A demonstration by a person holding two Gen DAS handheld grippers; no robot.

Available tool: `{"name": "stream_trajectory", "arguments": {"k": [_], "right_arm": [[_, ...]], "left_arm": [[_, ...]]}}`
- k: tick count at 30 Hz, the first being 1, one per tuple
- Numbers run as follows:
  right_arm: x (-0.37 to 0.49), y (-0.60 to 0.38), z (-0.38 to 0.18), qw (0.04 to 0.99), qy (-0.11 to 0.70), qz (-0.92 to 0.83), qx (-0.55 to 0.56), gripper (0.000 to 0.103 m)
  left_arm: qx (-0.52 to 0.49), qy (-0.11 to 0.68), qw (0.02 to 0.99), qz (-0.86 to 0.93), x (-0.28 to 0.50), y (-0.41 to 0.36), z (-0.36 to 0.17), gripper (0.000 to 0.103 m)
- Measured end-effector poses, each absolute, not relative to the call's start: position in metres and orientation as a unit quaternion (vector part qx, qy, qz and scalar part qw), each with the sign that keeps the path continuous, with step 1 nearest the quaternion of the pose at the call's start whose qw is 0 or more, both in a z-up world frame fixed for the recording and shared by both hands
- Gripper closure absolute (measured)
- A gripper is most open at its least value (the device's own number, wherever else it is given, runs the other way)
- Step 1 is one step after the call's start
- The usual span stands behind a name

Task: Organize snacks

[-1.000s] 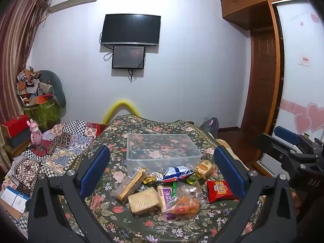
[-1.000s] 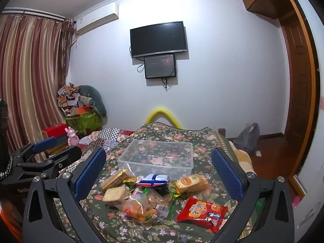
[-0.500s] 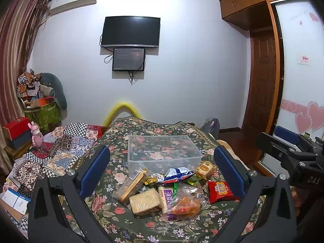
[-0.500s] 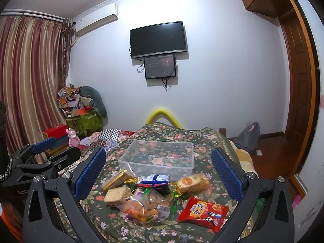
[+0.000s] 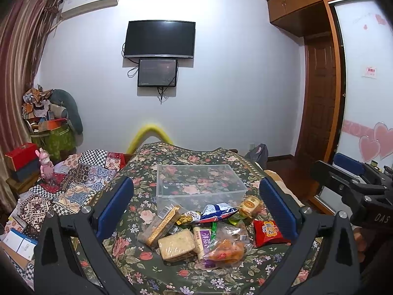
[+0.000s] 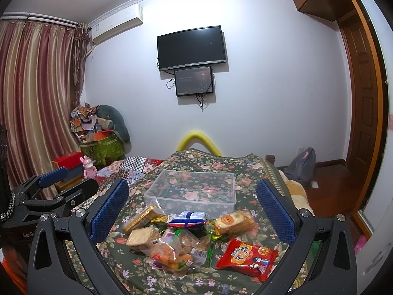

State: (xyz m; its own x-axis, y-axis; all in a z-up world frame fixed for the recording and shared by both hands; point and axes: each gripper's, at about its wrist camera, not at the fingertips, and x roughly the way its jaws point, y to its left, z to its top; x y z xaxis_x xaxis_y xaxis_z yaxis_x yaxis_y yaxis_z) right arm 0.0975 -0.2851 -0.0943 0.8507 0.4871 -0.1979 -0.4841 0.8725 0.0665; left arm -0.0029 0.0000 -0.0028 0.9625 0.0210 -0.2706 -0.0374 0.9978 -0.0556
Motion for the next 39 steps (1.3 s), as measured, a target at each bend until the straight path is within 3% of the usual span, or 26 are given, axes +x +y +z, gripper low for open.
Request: {"name": "stream_trajectory", "arguments": {"k": [39], "right_arm": [[0.1003, -0.2856, -0.0995, 0.959, 0.114, 0.259, 0.017, 0.0]], "left_arm": [[-0.023, 0.137, 0.99, 0.01, -0.0017, -0.0044, -0.0019, 0.0]]}}
